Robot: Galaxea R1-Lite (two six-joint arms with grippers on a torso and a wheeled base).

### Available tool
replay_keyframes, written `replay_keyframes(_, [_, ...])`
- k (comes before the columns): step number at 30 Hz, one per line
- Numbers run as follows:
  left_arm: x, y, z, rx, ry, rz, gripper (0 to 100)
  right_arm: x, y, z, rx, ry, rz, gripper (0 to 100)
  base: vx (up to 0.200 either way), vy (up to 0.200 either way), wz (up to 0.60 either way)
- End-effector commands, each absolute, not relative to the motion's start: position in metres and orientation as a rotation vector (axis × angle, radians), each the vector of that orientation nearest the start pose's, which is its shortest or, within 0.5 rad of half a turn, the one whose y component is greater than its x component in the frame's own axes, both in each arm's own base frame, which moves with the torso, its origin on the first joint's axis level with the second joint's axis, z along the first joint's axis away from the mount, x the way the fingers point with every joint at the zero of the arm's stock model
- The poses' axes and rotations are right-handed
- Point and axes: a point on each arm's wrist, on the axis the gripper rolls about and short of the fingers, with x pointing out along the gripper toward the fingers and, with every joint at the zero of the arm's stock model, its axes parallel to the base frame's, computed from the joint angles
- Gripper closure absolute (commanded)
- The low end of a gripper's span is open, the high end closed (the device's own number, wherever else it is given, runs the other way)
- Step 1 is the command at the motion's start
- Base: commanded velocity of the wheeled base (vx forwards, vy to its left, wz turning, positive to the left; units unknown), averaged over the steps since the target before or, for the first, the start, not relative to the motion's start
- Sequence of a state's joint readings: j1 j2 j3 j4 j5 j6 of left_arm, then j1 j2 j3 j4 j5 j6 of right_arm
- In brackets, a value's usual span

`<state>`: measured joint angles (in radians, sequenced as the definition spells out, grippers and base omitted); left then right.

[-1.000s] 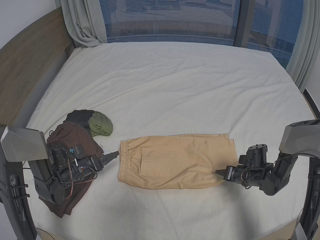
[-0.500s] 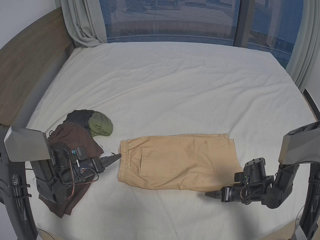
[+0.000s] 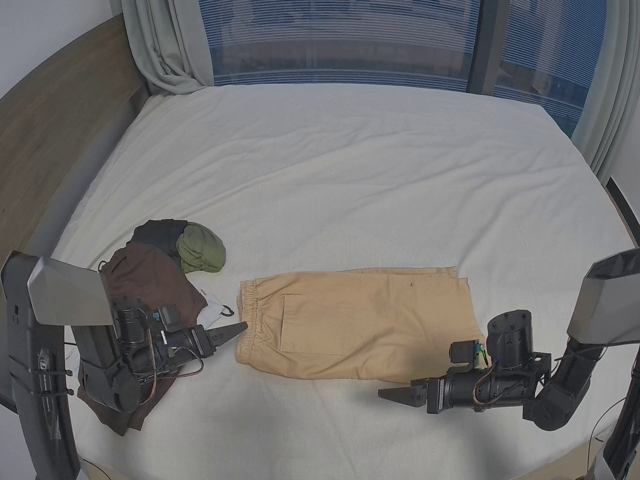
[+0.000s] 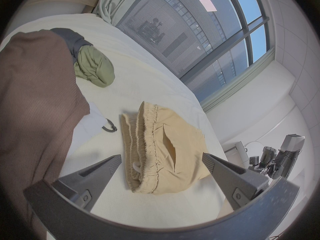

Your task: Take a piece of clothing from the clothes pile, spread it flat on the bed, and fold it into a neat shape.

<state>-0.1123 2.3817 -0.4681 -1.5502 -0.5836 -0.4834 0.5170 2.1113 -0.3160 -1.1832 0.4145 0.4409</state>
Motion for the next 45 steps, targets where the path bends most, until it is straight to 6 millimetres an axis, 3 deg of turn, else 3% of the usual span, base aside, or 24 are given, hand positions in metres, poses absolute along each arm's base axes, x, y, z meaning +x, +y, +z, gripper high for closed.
replay_keyframes(1, [0.320, -0.050, -0.034, -0.552, 0.561, -0.582, 0, 0.233, 0.142, 0.027, 0.384, 0.746, 0.791, 0, 0.000, 0.000, 0.00])
replay_keyframes(10, [0.327, -0.055, -0.060, -0.558, 0.606, -0.576, 0, 0.248, 0.126, 0.038, 0.483, 0.625, 0.782, 0, 0.000, 0.000, 0.00])
replay_keyframes(21, [0.340, -0.070, -0.082, -0.547, 0.609, -0.605, 0, 0.252, 0.120, 0.042, 0.492, 0.596, 0.765, 0, 0.000, 0.000, 0.00])
replay_keyframes(44, [0.358, -0.094, -0.075, -0.688, 0.581, -0.568, 0, 0.253, 0.121, 0.041, 0.492, 0.597, 0.768, 0, 0.000, 0.000, 0.00])
replay_keyframes(45, [0.357, -0.096, -0.075, -0.690, 0.582, -0.565, 100, 0.253, 0.121, 0.041, 0.492, 0.597, 0.768, 0, 0.000, 0.000, 0.00])
